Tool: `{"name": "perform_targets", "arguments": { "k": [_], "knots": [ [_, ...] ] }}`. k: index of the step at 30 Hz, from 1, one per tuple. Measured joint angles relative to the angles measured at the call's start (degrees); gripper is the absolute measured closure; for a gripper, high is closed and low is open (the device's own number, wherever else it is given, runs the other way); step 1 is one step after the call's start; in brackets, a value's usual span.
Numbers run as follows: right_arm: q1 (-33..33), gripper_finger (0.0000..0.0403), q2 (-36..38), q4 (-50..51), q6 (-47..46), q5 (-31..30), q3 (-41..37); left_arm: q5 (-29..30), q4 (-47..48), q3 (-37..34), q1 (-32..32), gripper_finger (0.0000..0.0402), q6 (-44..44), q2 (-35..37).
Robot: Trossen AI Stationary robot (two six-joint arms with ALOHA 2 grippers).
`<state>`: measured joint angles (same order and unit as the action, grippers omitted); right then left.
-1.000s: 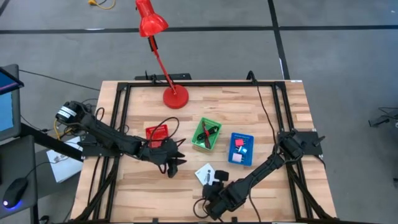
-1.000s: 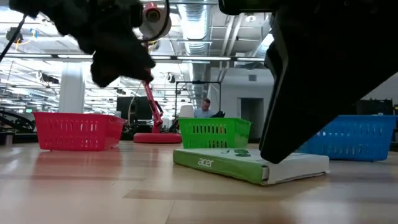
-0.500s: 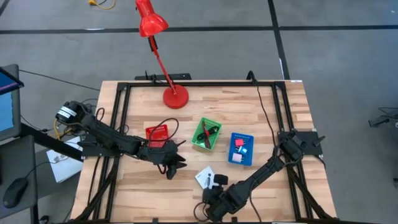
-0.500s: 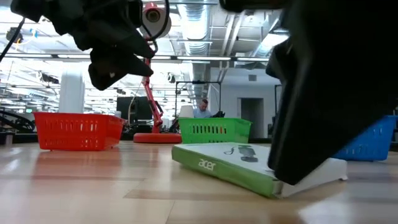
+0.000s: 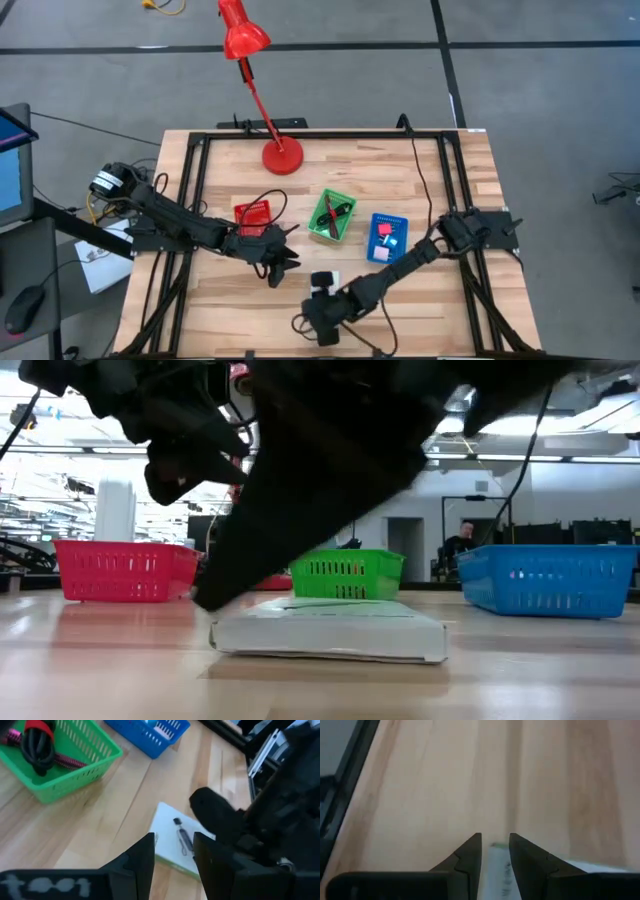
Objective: Pick and place items into bin
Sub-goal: Put the white card reader box into the orange bin
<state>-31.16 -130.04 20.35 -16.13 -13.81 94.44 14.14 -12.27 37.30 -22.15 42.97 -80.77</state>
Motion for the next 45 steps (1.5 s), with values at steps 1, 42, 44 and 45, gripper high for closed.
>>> {"name": "perform_targets", "arguments": {
  "k": [1,42,44,45],
  "knots": [
    [0.53,0.0310,0.13,-0.32,0.21,0.24,0.08,-0.01,0.53,0.00,0.00,0.0278,0.12,0.00],
    [7.27,0.0310,2.05,-13.50,-10.39,-9.50,-5.67,-8.02,5.19,0.00,-0.33,0.0278,-1.14,0.00],
    [7.96,0.0310,2.05,-12.30,-10.39,-8.45,-5.67,-11.88,5.38,0.00,-1.46,0.0278,-2.06,0.00],
    [7.94,0.0310,2.05,-11.03,-10.39,-7.80,-5.67,-13.65,5.55,0.00,-2.27,0.0278,-2.16,0.00]
  ]
}}
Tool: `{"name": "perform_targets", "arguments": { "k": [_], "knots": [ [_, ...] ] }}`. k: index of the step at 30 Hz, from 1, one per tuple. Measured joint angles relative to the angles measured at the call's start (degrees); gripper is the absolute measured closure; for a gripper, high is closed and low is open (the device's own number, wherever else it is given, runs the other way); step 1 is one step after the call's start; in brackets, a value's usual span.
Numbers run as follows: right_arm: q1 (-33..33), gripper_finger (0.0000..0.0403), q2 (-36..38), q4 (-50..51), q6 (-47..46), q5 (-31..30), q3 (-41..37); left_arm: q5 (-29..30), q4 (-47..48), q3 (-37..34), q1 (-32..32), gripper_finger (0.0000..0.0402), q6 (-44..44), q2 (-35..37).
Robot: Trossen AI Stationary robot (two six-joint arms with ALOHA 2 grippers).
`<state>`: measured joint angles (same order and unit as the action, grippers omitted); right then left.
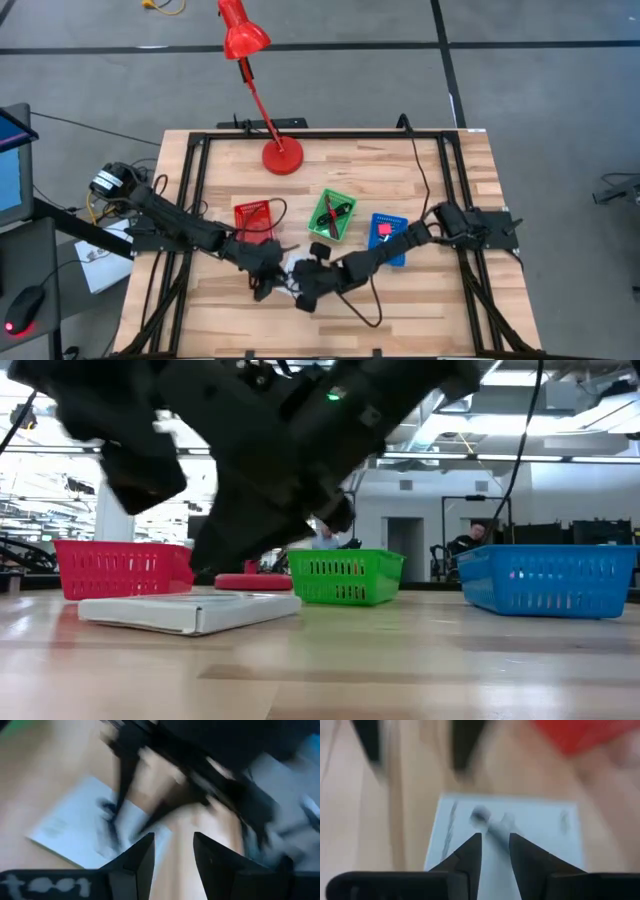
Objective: Pick and place items into bin
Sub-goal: Put the white card reader box into the orange bin
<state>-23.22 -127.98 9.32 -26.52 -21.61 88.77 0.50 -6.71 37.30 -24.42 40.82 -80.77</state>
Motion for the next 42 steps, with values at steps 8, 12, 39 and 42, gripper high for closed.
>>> {"name": "perform_targets", "arguments": {
  "k": [8,12,39,42],
  "knots": [
    [-1.00,0.0310,0.20,8.68,-0.85,-2.55,0.00,8.84,0.08,0.00,-9.06,0.0291,-2.40,0.00],
    [-0.31,0.0310,0.22,7.21,-0.91,0.37,0.00,16.09,-0.03,0.00,-11.74,0.0316,1.16,0.00],
    [-1.09,0.0310,0.17,3.79,-9.20,2.32,0.09,19.24,1.39,0.02,-13.41,0.0347,8.26,0.02],
    [-0.49,0.0310,0.15,-0.57,-9.49,2.26,0.07,17.69,2.21,0.02,-13.41,0.0347,6.13,0.02]
  ]
}}
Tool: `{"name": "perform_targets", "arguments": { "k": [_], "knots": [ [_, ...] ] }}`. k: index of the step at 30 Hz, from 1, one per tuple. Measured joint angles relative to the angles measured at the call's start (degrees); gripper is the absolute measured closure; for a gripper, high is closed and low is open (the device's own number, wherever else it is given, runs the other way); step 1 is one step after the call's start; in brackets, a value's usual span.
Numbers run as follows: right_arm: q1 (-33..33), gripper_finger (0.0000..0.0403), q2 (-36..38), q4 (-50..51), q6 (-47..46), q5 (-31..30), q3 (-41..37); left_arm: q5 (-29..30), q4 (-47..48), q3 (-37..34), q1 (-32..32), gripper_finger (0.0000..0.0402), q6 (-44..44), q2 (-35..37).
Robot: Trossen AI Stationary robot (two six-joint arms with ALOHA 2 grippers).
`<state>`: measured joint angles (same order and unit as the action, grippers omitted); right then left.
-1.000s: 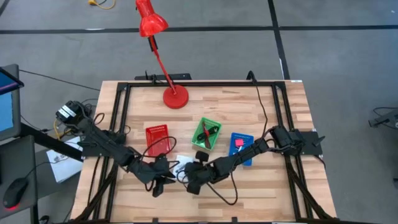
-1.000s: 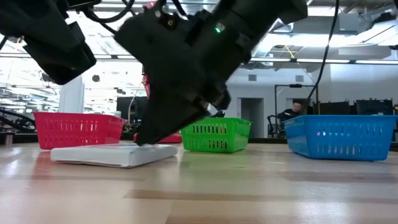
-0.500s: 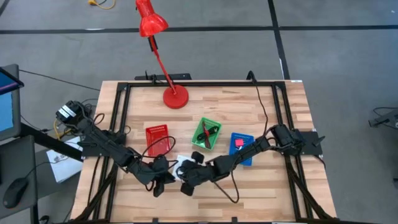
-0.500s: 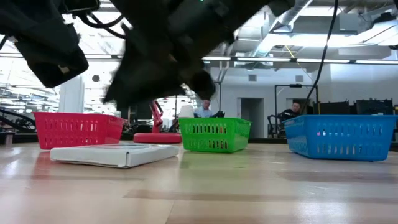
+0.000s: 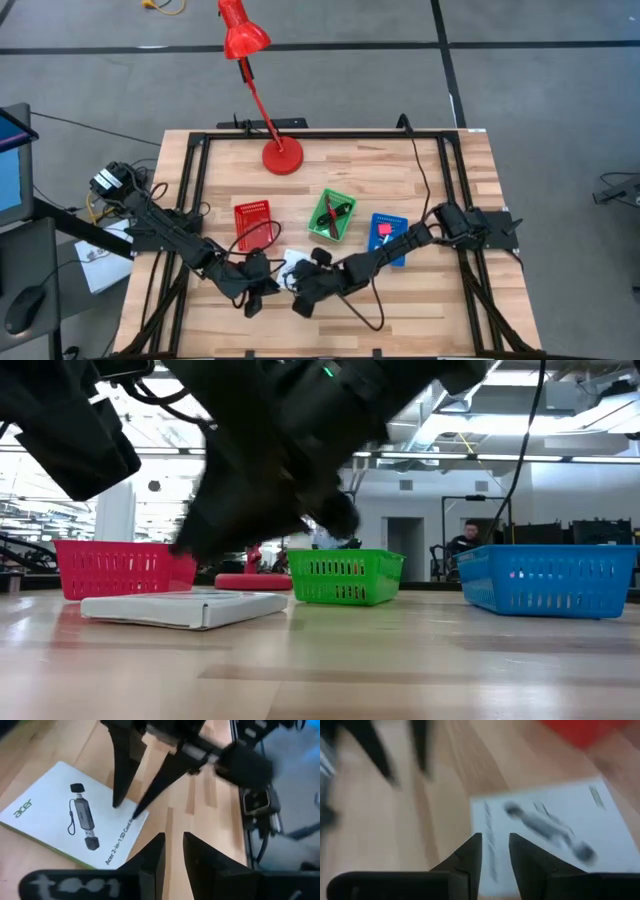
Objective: Pick and place items into bin
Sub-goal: Put the white card reader box into the orange bin
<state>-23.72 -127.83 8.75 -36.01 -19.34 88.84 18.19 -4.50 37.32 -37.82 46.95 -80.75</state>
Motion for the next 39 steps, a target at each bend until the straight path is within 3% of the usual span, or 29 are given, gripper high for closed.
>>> {"name": "perform_targets", "arguments": {
  "k": [5,10,15,23,28,39],
  "knots": [
    [0.79,0.0311,0.00,-6.15,1.41,-0.08,0.02,-0.33,2.61,0.00,0.00,0.0332,-0.89,0.00],
    [1.13,0.0326,0.40,1.87,-0.51,0.23,0.00,2.01,4.91,0.00,-0.07,0.0304,-1.65,0.00],
    [0.20,0.0341,-0.05,6.35,-5.75,6.29,0.03,4.29,4.74,0.00,-0.06,0.0286,-3.09,0.00],
    [-3.75,0.0363,0.00,8.44,-6.02,-0.62,-0.05,5.82,4.80,0.00,0.04,0.0283,-3.00,0.00],
    [-4.77,0.0398,0.38,9.90,-7.72,1.57,0.00,5.84,4.80,0.00,0.02,0.0283,-2.73,0.00],
    [0.62,0.0401,0.01,5.67,-8.69,3.83,0.00,6.75,4.60,0.00,0.04,0.0283,-0.21,0.00]
  ]
}}
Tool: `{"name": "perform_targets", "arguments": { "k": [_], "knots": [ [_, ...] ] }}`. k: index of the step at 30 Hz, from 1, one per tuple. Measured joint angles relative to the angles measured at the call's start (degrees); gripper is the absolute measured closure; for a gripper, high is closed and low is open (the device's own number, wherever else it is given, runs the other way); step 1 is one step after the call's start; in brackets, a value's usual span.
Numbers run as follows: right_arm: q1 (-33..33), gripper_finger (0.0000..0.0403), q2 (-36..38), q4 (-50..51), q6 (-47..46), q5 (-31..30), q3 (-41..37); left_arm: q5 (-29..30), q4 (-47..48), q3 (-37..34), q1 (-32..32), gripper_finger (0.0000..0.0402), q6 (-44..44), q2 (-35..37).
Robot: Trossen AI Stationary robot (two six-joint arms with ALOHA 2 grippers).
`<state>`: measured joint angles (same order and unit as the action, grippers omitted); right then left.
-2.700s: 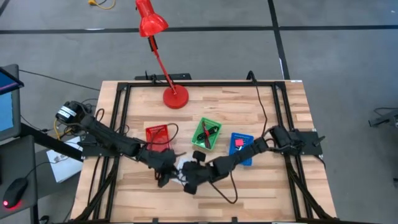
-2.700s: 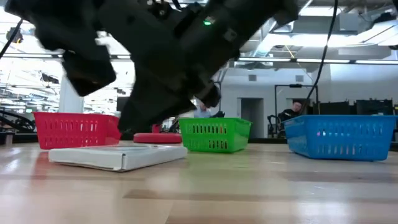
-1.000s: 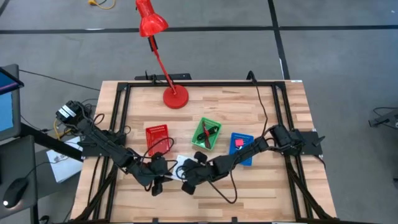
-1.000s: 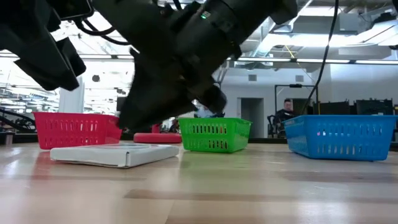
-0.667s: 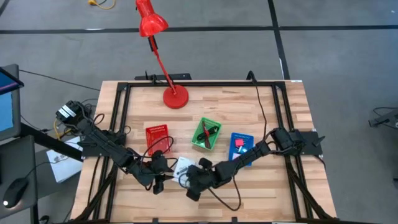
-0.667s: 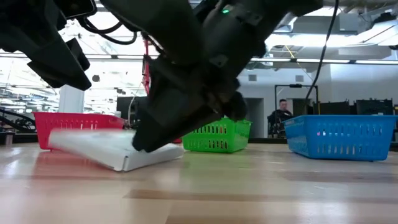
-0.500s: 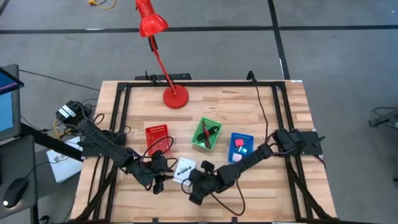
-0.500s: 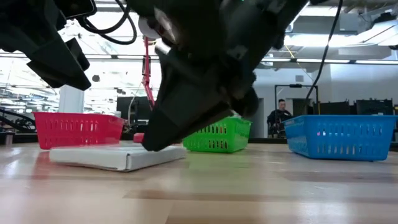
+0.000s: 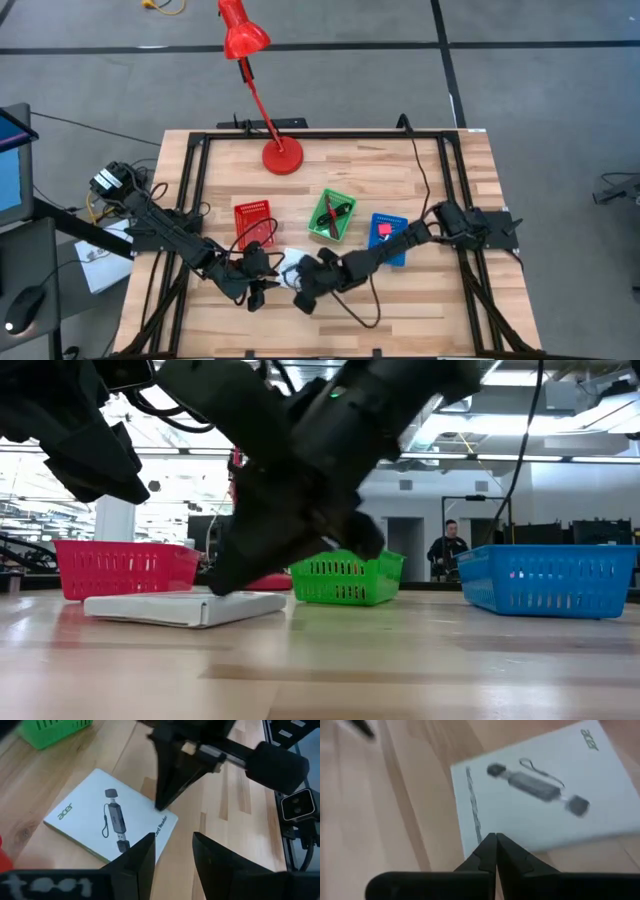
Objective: Pick and place items into bin
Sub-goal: Put the white card reader box into the orange bin
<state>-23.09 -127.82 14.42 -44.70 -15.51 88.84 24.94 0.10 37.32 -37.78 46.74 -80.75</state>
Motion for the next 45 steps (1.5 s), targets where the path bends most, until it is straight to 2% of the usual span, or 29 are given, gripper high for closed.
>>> {"name": "perform_targets", "arguments": {
  "k": [2,7,13,19,23,28,35,39,45],
  "knots": [
    [1.29,0.0402,-0.01,-2.04,-0.10,2.54,0.00,-0.20,-0.02,0.00,0.00,0.0283,0.05,0.00],
    [2.22,0.0402,0.01,-4.35,3.11,3.73,0.00,-0.49,0.02,0.00,0.00,0.0283,0.64,0.00],
    [-0.19,0.0402,1.17,-3.57,7.19,-6.52,0.02,2.49,-0.44,0.02,0.85,0.0283,0.90,-2.75],
    [3.93,0.0402,1.15,2.12,5.72,-8.84,0.02,1.12,-8.06,1.94,2.69,0.0283,-0.70,-13.76],
    [5.69,0.0403,1.30,7.17,4.76,-8.46,-0.07,1.32,-8.44,6.03,2.69,0.0283,-2.02,-19.28],
    [5.99,0.0403,2.11,6.64,6.17,-8.19,0.05,1.36,-8.67,8.59,3.12,0.0283,-2.83,-21.99],
    [6.25,0.0403,2.20,8.72,6.17,-6.56,0.00,-4.03,-6.21,8.66,2.59,0.0283,1.96,-21.84],
    [6.18,0.0403,2.05,9.27,5.00,-3.25,0.00,-6.27,-5.91,8.72,1.58,0.0283,3.13,-21.70],
    [3.51,0.0403,2.03,9.15,3.34,0.55,0.00,-9.02,-1.95,8.62,0.41,0.0283,-1.32,-19.60]
  ]
}}
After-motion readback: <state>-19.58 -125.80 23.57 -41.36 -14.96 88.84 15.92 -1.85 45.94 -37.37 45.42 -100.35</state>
